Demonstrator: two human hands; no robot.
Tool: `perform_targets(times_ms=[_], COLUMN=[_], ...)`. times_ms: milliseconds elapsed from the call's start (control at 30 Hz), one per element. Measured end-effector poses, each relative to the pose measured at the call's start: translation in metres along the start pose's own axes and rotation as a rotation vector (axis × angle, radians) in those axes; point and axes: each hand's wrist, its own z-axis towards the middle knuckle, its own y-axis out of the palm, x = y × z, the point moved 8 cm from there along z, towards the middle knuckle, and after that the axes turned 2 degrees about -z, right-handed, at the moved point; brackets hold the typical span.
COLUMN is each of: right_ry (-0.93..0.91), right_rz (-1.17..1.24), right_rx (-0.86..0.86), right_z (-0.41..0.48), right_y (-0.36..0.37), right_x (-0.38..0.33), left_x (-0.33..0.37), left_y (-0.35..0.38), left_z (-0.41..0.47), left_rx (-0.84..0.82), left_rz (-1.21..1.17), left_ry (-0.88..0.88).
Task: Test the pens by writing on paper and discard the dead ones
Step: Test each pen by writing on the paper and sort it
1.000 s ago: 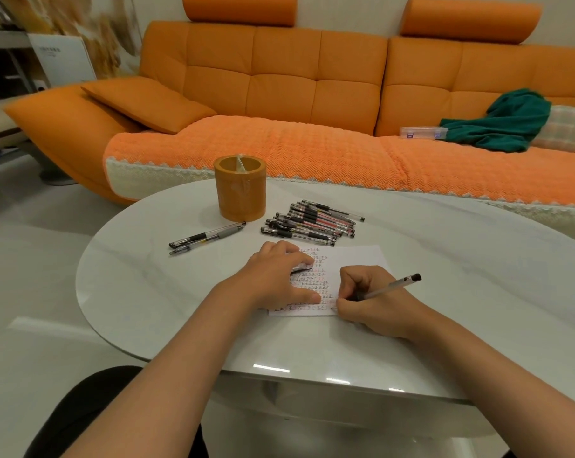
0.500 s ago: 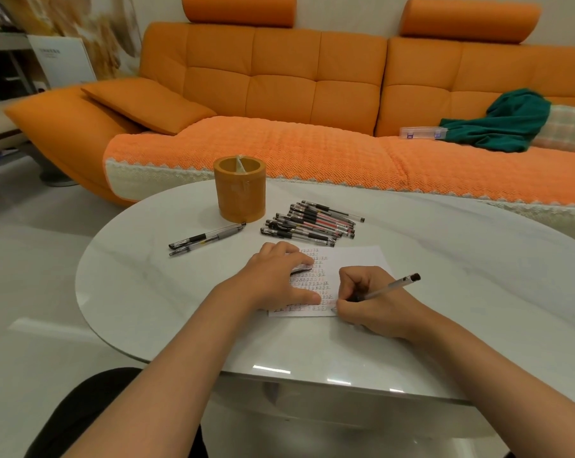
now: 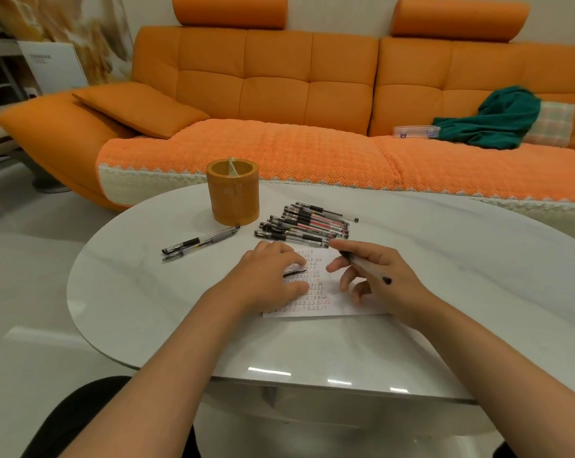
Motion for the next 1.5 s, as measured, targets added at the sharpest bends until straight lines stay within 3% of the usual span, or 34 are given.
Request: perform_targets(times_ms=[133,200,467,533,700,1000,1167,1333,1400,1500], right_ry=[0.087,0.052,-0.118,-0.157,-0.285,-0.307,-0.309,-0.303,-0.257,-0.209], right_rz=[0.267,0.234,-0.719,-0.844,-0.876,-0.870,-0.889,-1.063,-1.137,-1.225], right_rx=[0.031,0.022,0.139,0.147,0.156,0.107,0.014,-0.033,-0.010,0.038], right_z=[0.005,0.007,0.008,0.006,0.007,0.008,0.005,0.000,0.003,0.006], right_y=[-0.005,-0.007,-0.012,-0.011,-0.006,0.001,0.012,0.024,0.022,0.018], right_x=[-0.001,-0.006,-0.014,-0.014,-0.020,-0.019,-0.017,-0.015,-0.010,-0.004], left_x=[0.001,0.001,-0.010,-0.007,0.002,0.012,0.021,0.030,0.029,0.023], left_y=[-0.013,-0.015,-0.019,-0.022,-0.028,-0.026,-0.021,-0.011,-0.009,-0.006], left_z=[0.000,0.000,-0.003,-0.003,-0.007,-0.008,-0.009,-0.006,-0.005,-0.002], left_rx=[0.096,0.108,0.117,0.146,0.206,0.232,0.264,0.153,0.146,0.174], left_rz=[0.061,0.071,0.075,0.058,-0.137,-0.235,-0.462,-0.645,-0.573,-0.244], left_ry=[-0.003,-0.010,-0.126,-0.101,-0.061,0.011,0.067,0.066,0.071,0.075])
